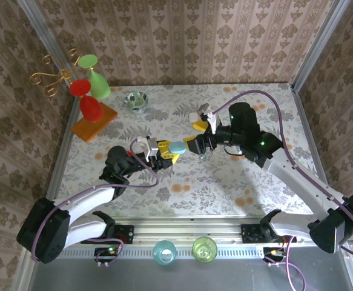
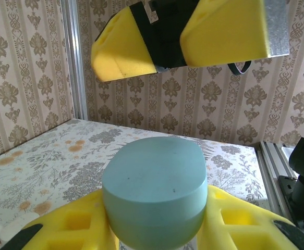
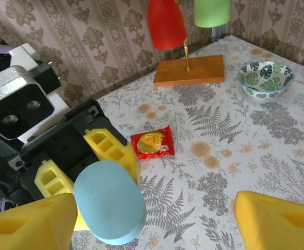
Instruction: Insert wireless bluetooth earbuds into charging case
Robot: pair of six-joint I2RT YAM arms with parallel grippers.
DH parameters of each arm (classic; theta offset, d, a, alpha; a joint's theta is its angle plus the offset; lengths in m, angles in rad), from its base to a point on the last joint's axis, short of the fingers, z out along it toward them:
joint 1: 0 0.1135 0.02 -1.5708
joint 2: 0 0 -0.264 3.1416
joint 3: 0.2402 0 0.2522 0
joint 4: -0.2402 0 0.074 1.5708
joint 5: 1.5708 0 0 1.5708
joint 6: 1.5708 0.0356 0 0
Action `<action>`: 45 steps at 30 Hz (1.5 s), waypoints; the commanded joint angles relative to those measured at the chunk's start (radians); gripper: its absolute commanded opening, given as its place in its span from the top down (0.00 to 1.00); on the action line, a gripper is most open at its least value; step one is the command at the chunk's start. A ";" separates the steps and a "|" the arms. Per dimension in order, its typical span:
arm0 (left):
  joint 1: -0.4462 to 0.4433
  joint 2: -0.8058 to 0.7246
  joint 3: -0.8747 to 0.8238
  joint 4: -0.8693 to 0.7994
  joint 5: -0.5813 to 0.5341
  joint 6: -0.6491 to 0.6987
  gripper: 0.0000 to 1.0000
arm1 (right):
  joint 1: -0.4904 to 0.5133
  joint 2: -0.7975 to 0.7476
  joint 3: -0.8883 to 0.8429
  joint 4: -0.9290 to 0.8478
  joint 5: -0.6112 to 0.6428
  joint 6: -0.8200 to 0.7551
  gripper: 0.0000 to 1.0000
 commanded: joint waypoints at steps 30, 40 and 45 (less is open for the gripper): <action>0.012 -0.005 0.015 0.035 0.111 -0.036 0.70 | 0.076 0.059 0.018 -0.041 0.068 -0.191 0.30; 0.012 -0.020 -0.011 0.029 0.124 0.005 0.70 | 0.071 0.061 0.032 -0.058 0.058 -0.174 0.35; 0.012 -0.031 -0.008 0.007 0.139 0.011 0.70 | 0.062 0.066 0.036 -0.048 0.081 -0.151 0.37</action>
